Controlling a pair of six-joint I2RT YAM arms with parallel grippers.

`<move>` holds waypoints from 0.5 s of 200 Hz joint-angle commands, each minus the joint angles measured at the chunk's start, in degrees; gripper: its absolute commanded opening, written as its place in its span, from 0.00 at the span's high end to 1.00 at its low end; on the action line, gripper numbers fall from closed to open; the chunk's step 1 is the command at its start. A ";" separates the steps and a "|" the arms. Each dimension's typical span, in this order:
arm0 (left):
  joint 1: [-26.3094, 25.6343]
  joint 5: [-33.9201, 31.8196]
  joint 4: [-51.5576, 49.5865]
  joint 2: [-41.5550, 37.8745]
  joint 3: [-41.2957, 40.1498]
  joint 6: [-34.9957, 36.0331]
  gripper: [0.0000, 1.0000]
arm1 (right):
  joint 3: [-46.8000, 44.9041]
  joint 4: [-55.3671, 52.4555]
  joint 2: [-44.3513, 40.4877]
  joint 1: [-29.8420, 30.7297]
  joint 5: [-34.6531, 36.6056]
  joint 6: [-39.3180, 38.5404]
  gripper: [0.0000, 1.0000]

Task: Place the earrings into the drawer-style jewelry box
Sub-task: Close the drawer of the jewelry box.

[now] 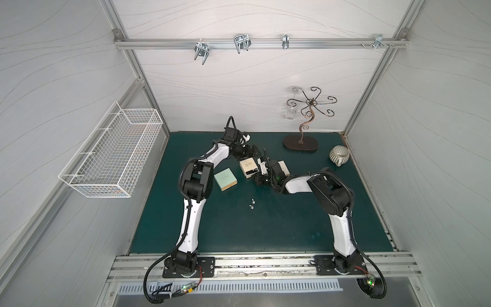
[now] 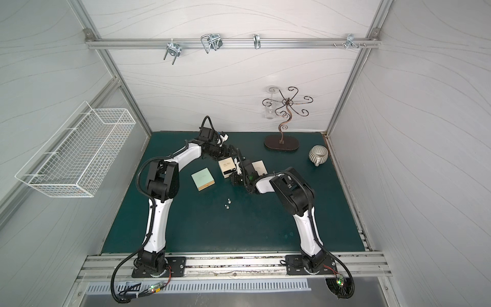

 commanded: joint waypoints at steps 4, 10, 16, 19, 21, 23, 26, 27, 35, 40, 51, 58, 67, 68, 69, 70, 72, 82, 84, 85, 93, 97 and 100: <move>0.14 1.99 -1.42 1.21 2.34 1.07 0.01 | 1.76 0.88 1.81 0.27 1.88 1.23 0.77; 0.14 2.07 -1.52 1.27 2.36 1.17 0.01 | 2.01 0.86 2.06 0.33 1.96 1.30 0.77; 0.14 2.03 -1.51 1.25 2.28 1.15 0.01 | 2.33 0.86 2.21 0.27 2.10 1.43 0.77; 0.14 2.05 -1.56 1.25 2.27 1.21 0.01 | 2.41 0.86 2.26 0.27 2.13 1.55 0.77; 0.14 2.07 -1.47 1.25 2.21 1.16 0.01 | 2.48 0.87 2.39 0.25 2.13 1.62 0.77; 0.14 2.07 -1.49 1.25 2.24 1.21 0.01 | 2.59 0.87 2.49 0.23 2.13 1.65 0.77; 0.14 2.08 -1.50 1.25 2.25 1.23 0.01 | 2.72 0.96 2.59 0.17 2.21 1.79 0.77; 0.14 2.03 -1.54 1.25 2.27 1.23 0.01 | 2.76 0.91 2.56 0.21 2.21 1.83 0.77; 0.14 2.08 -1.48 1.25 2.27 1.15 0.01 | 2.99 0.88 2.84 0.13 2.13 2.10 0.77; 0.14 2.06 -1.46 1.25 2.25 1.08 0.01 | 3.07 0.92 2.89 0.13 2.19 2.29 0.77; 0.14 2.05 -1.40 1.30 2.31 1.07 0.01 | 3.13 1.27 3.05 0.05 2.47 2.66 0.77; 0.14 2.24 -1.36 1.34 2.36 1.08 0.01 | 3.21 1.47 3.22 0.03 2.50 2.87 0.77; 0.14 2.25 -1.35 1.39 2.29 1.10 0.01 | 3.52 1.40 3.40 -0.05 2.75 3.15 0.77; 0.14 2.20 -1.38 1.37 2.33 1.12 0.01 | 3.55 1.35 3.44 -0.03 2.75 3.17 0.77; 0.14 2.18 -1.40 1.35 2.35 1.09 0.01 | 3.61 1.33 3.47 -0.07 2.70 3.22 0.77; 0.14 2.17 -1.40 1.34 2.36 1.11 0.01 | 3.64 1.32 3.56 -0.04 2.68 3.25 0.77; 0.14 2.19 -1.39 1.34 2.34 1.13 0.01 | 3.65 1.32 3.64 -0.05 2.66 3.38 0.77; 0.14 2.27 -1.37 1.35 2.35 1.11 0.01 | 4.14 1.33 4.00 -0.19 2.67 3.72 0.77; 0.19 2.32 -1.36 1.34 2.36 1.09 0.01 | 4.19 1.34 4.05 -0.19 2.66 3.81 0.77; 0.17 2.33 -1.34 1.34 2.32 1.11 0.01 | 4.24 1.33 4.12 -0.19 2.70 3.85 0.77; 0.14 2.36 -1.41 1.34 2.40 1.06 0.01 | 4.50 1.46 4.37 -0.19 2.68 4.13 0.77; 0.14 2.34 -1.35 1.34 2.33 1.00 0.01 | 4.62 1.49 4.50 -0.19 2.68 4.22 0.77; 0.14 2.43 -1.38 1.34 2.35 1.03 0.01 | 4.78 1.44 4.58 -0.19 2.70 4.33 0.77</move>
